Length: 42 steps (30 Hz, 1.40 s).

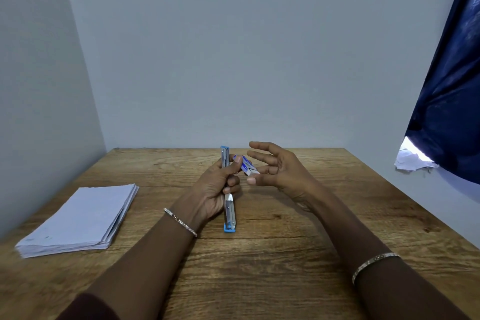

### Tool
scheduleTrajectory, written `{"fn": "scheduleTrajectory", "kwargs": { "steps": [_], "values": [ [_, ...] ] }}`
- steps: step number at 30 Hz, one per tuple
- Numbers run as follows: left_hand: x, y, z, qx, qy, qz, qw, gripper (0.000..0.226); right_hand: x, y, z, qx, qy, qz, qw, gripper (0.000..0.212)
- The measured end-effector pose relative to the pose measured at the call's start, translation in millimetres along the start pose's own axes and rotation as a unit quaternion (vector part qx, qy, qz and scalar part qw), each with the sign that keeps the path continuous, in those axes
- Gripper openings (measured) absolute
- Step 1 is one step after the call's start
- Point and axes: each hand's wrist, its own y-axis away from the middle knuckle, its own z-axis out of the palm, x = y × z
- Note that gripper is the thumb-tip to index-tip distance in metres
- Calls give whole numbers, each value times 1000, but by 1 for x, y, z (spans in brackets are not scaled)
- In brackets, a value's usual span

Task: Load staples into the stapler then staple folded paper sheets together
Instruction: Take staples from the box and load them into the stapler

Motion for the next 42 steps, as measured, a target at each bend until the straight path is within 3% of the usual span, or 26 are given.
{"fn": "scheduleTrajectory", "kwargs": {
  "steps": [8, 17, 22, 27, 34, 42],
  "values": [
    [6, -3, -3, 56, 15, 38, 998, 13, -3, 1, 11, 100, 143, -53, 983, 51],
    [11, -4, -10, 57, 17, 48, 997, 15, -2, 0, 16, 134, 321, -184, 919, 12],
    [13, -5, -13, 41, 19, 51, 998, 12, -2, -1, 16, 127, 321, -205, 916, 20],
    [10, -4, -12, 15, 1, 51, 999, 27, -1, -1, 19, 119, 333, -215, 910, 19],
    [11, -2, -8, 22, 17, 61, 998, 9, 0, -2, 17, 136, 337, -239, 900, 13],
    [12, -3, -11, 48, 1, 76, 996, 9, -2, 0, 13, 104, 333, -231, 908, 17]
  ]
}}
